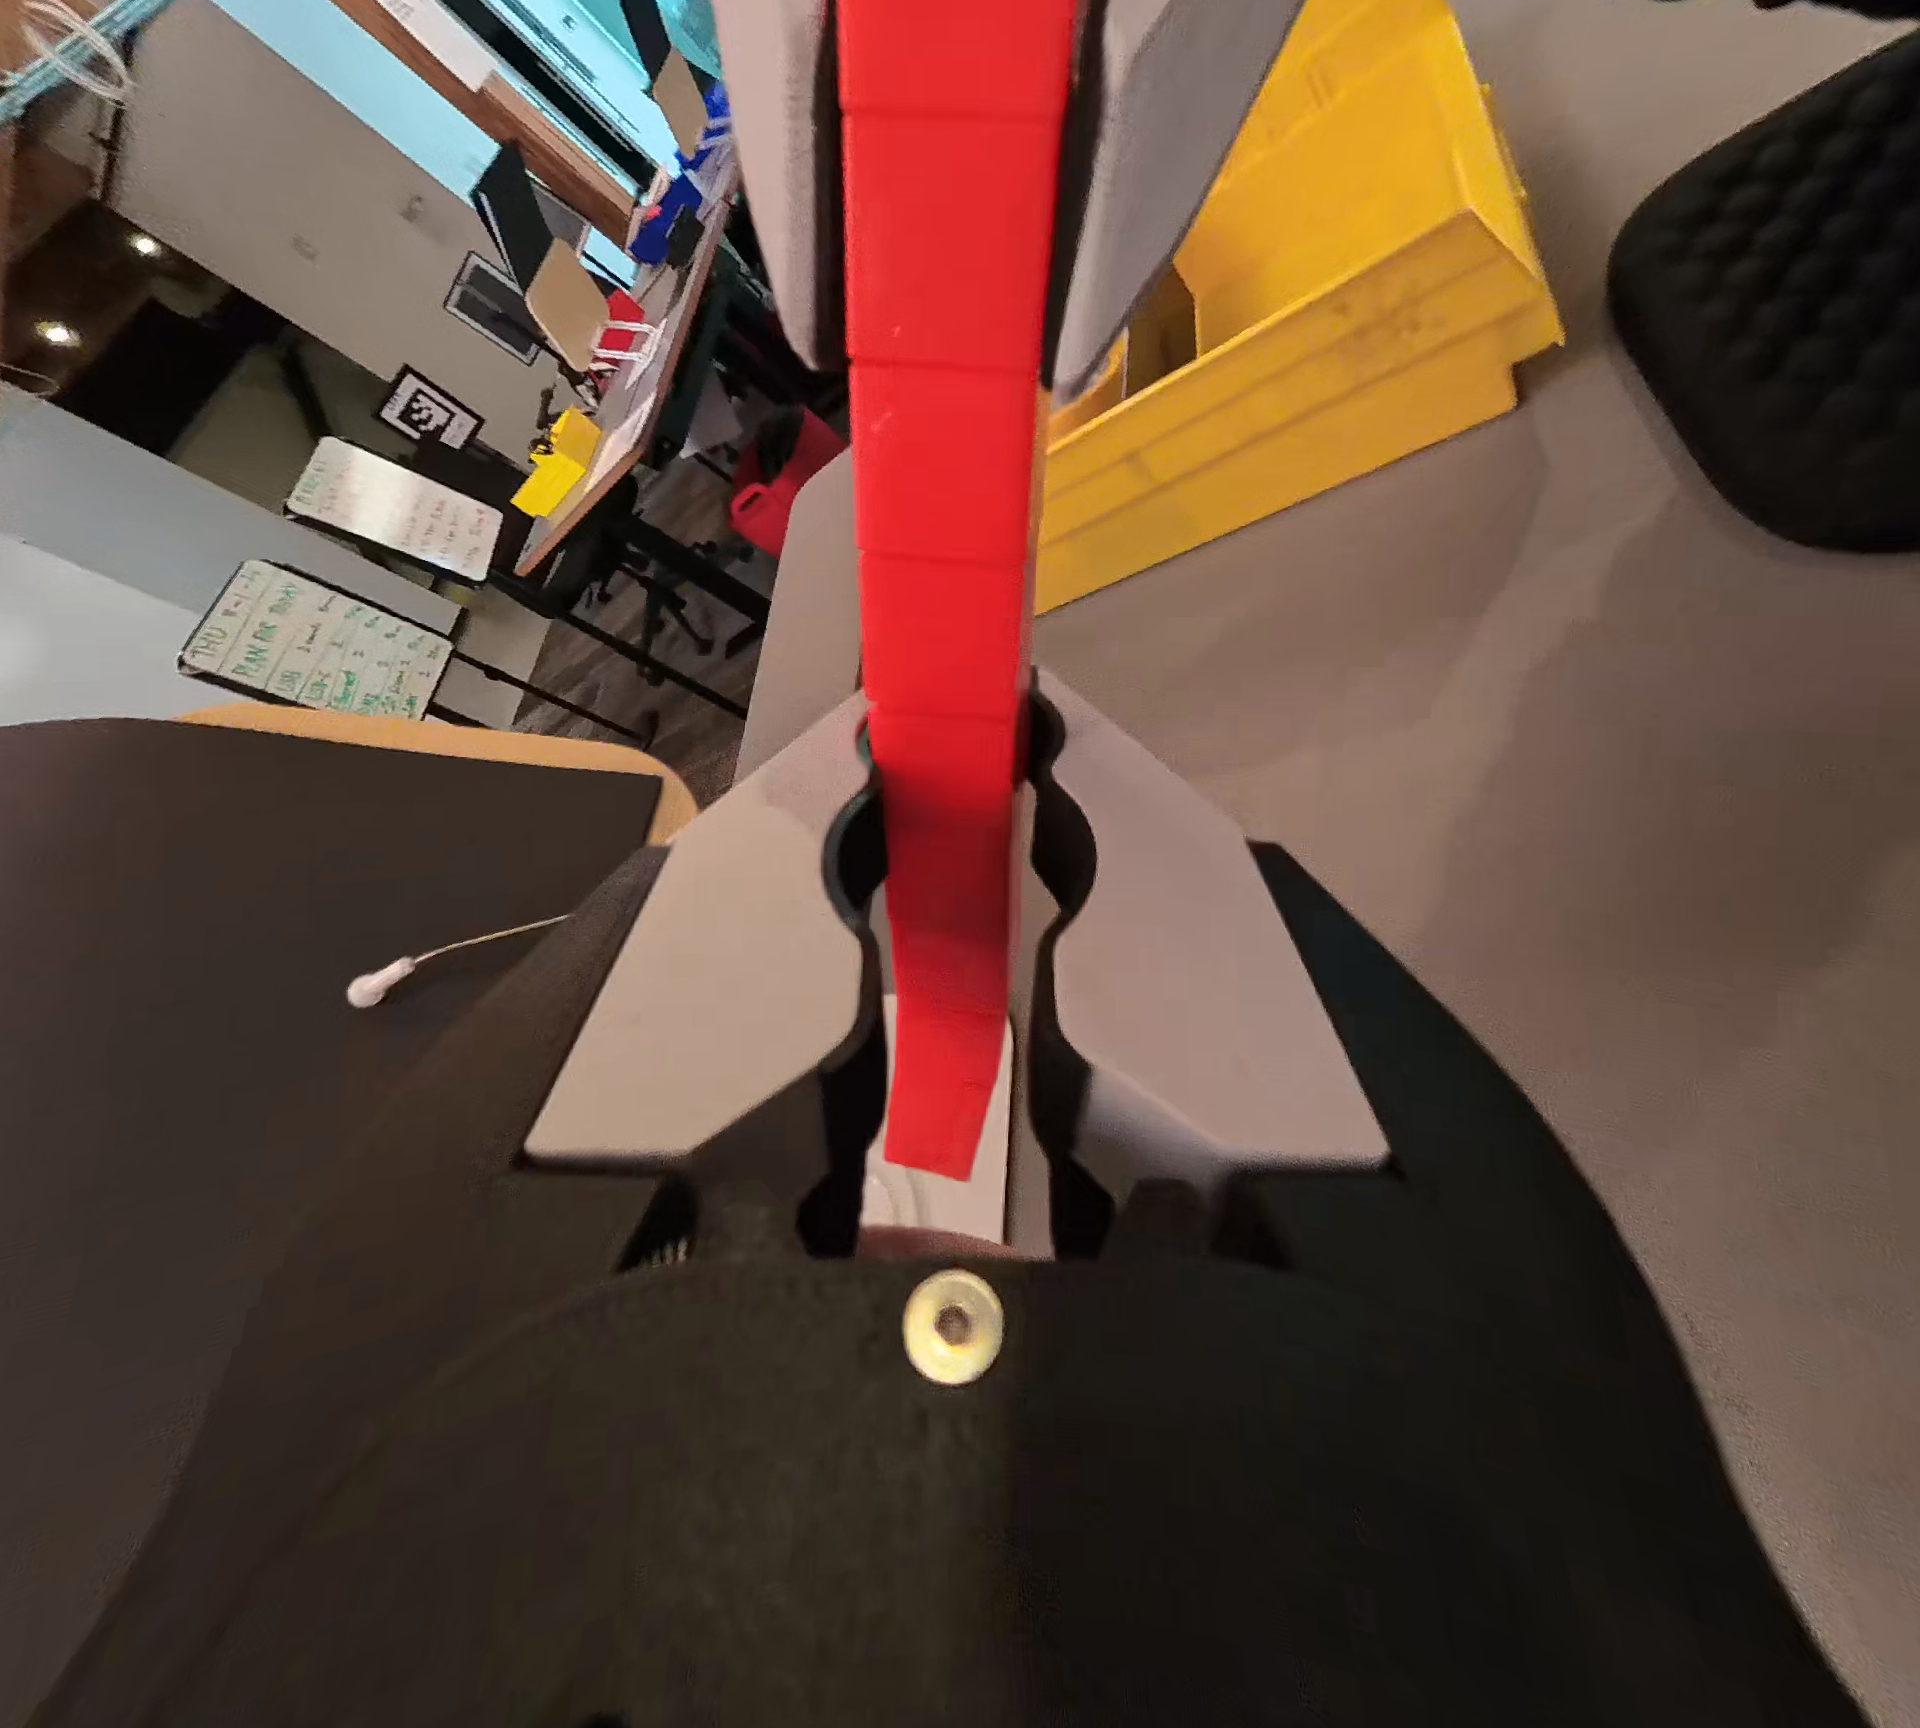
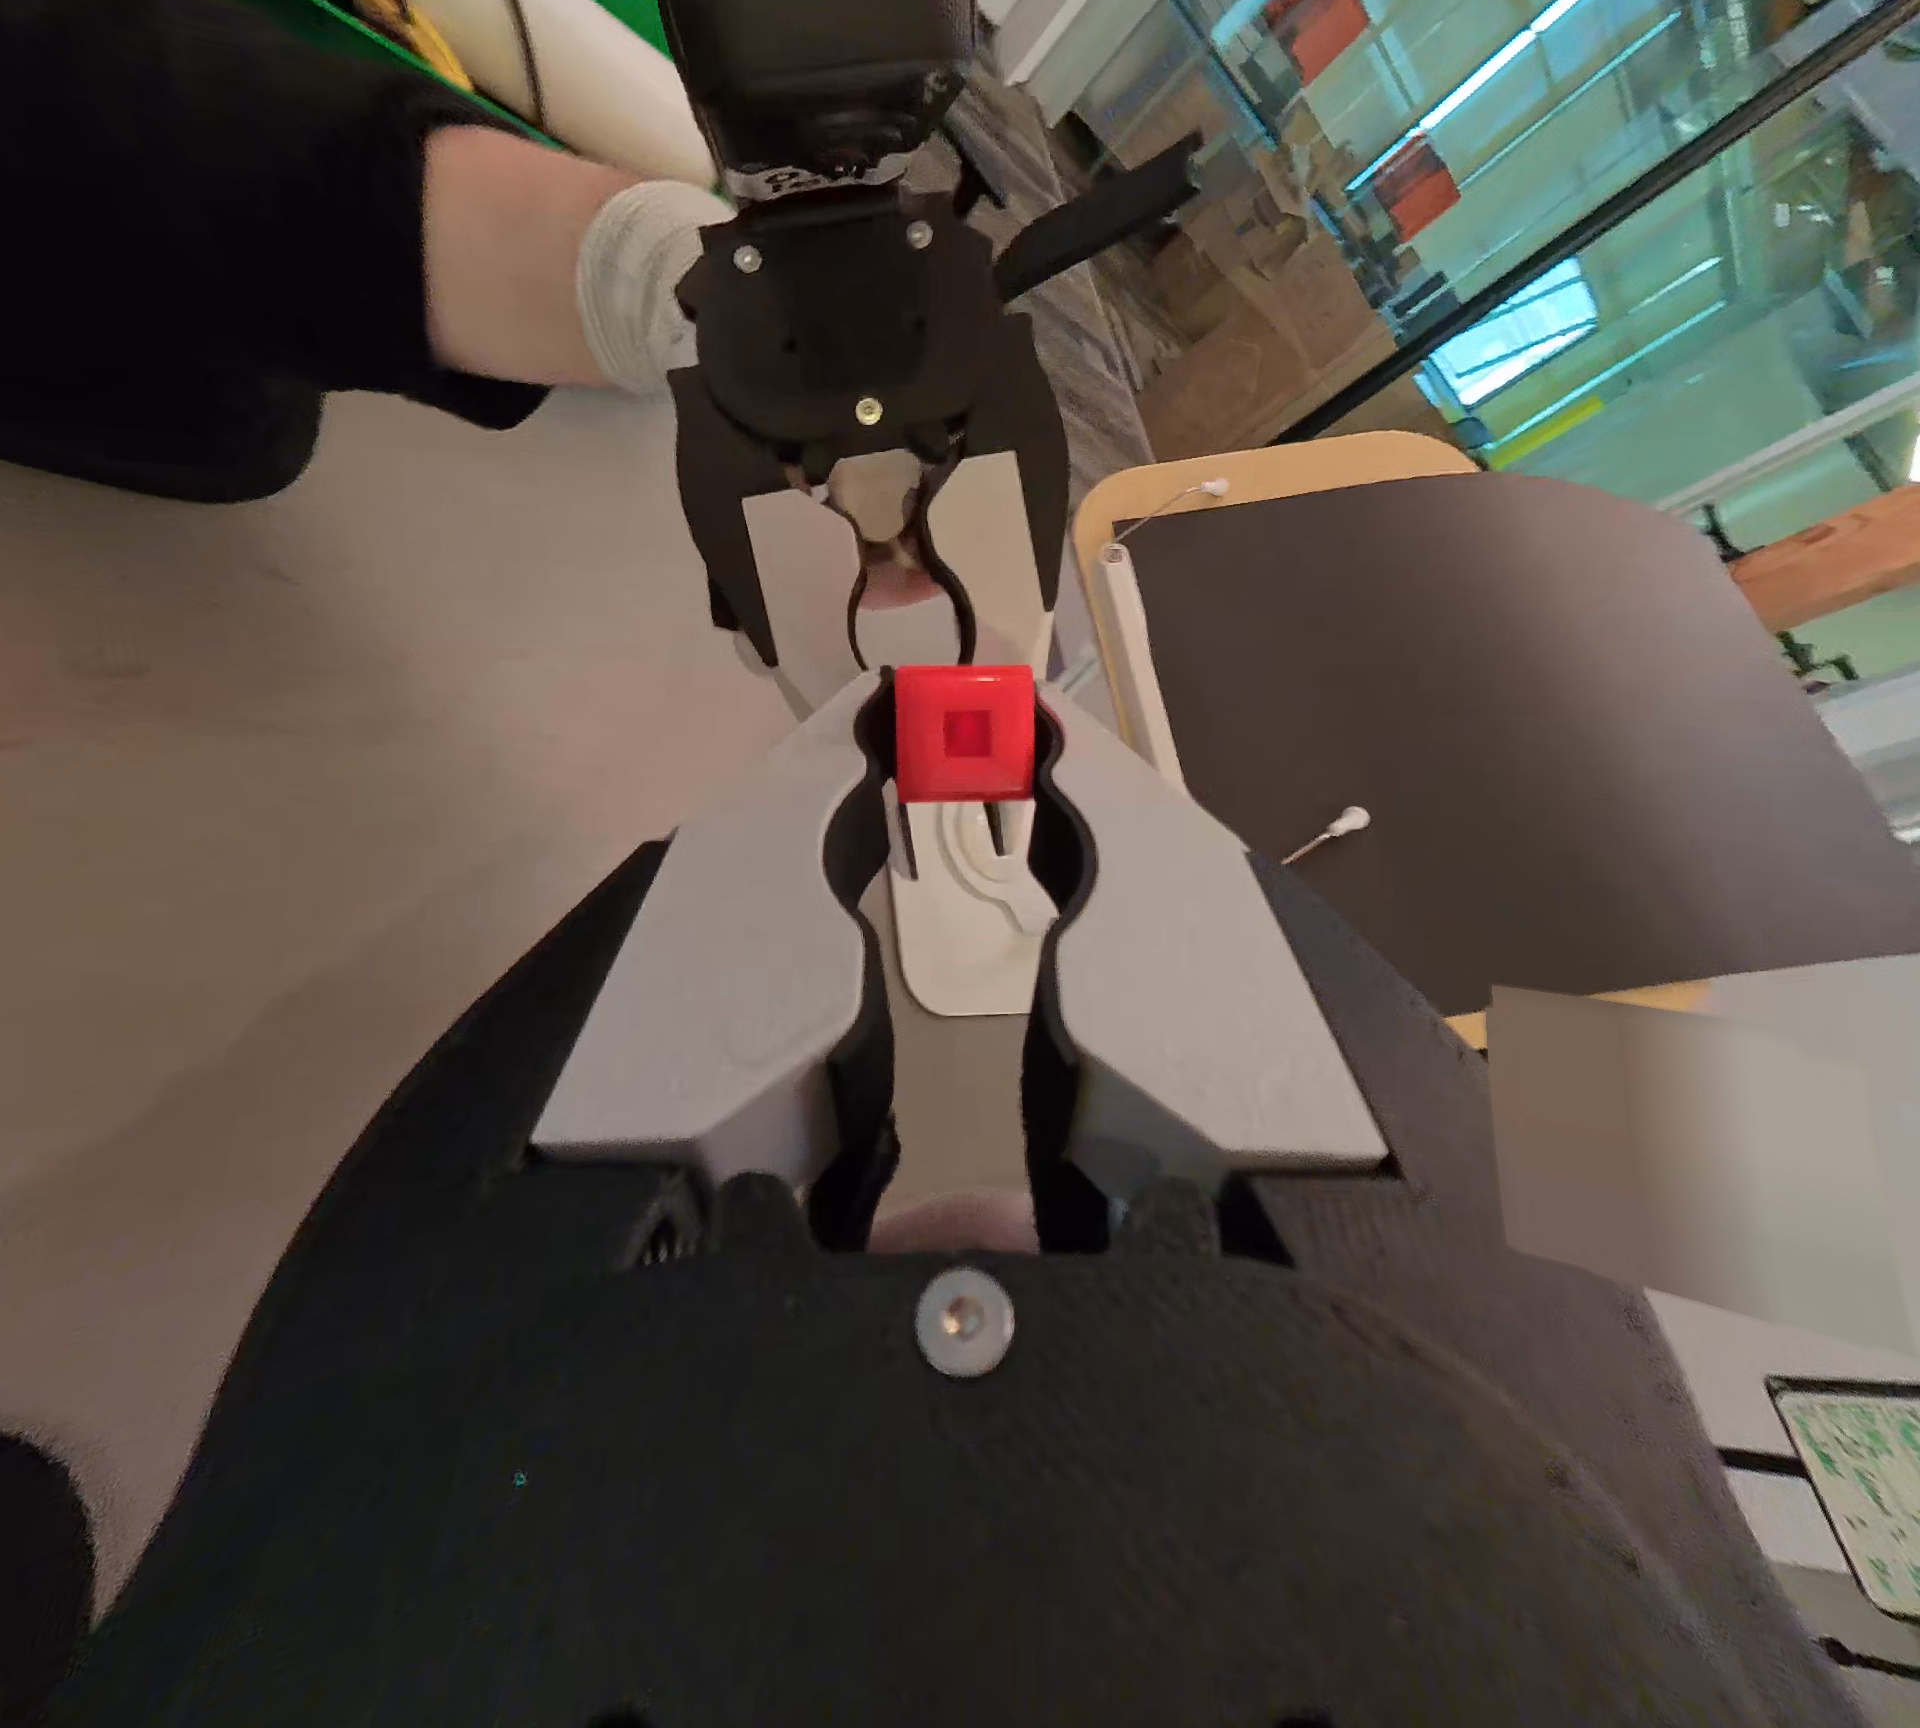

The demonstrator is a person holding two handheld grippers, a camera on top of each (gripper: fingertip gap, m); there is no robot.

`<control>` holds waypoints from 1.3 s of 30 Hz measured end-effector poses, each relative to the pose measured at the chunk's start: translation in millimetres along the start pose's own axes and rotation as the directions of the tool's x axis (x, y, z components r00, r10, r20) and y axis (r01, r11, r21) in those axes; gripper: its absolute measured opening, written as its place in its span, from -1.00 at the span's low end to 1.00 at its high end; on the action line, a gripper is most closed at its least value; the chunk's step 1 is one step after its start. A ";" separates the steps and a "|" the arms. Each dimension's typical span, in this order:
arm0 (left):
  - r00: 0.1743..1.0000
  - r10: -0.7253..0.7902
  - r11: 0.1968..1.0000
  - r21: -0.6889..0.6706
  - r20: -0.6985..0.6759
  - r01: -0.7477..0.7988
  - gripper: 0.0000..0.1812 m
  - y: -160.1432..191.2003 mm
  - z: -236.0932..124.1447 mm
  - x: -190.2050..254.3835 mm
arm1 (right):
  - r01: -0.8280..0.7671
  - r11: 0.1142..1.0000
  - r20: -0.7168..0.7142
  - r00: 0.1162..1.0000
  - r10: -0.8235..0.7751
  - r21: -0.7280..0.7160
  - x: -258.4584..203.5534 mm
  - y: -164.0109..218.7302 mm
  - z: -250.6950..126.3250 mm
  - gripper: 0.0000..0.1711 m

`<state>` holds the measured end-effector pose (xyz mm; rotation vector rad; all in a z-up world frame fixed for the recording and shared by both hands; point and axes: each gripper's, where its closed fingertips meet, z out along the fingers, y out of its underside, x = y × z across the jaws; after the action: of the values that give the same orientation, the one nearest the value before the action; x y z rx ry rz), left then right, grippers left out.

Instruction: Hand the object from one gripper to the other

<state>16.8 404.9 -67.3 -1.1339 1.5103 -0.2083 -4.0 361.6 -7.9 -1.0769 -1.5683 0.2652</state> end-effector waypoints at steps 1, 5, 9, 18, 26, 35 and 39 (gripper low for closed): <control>0.999 -0.030 1.000 0.006 0.010 0.030 -0.78 -1.1 1.1 -3.4 | -0.001 1.000 -0.039 0.999 0.001 0.007 5.6 -2.1 0.4 -0.75; 0.966 -0.251 0.965 0.092 0.052 0.246 -0.78 -3.4 -7.5 -30.4 | 0.131 0.989 -0.432 0.890 -0.149 -0.071 58.1 -6.1 -5.9 -0.04; 0.785 -0.620 0.730 0.365 -0.004 0.578 -0.78 -15.1 -36.6 -77.2 | 0.283 0.951 -0.549 0.779 -0.303 -0.123 62.7 -18.5 -3.8 0.02; 0.417 -0.852 0.209 0.526 -0.316 0.825 -0.78 -23.9 -83.2 -118.5 | 0.638 0.631 -0.418 0.476 -0.774 -0.441 17.0 13.0 73.1 0.13; 0.313 -0.850 0.115 0.431 -0.424 0.895 -0.79 -49.2 -64.7 -100.6 | 0.644 0.547 -0.520 0.260 -0.814 -0.535 29.6 7.8 64.8 -0.23; 0.241 -0.843 0.052 0.372 -0.480 0.927 -0.76 -48.7 -46.8 -91.2 | 0.668 0.568 -0.577 0.246 -0.779 -0.481 30.6 -12.8 41.4 -0.87; 0.266 -0.847 0.082 0.381 -0.461 0.921 -0.75 -50.9 -48.0 -91.0 | 0.669 0.571 -0.574 0.256 -0.778 -0.475 29.4 -16.0 40.4 -0.88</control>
<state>-10.3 423.8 42.7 -1.3650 0.4600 -1.5712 -44.6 389.8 9.6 -0.3077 -1.1297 -0.8840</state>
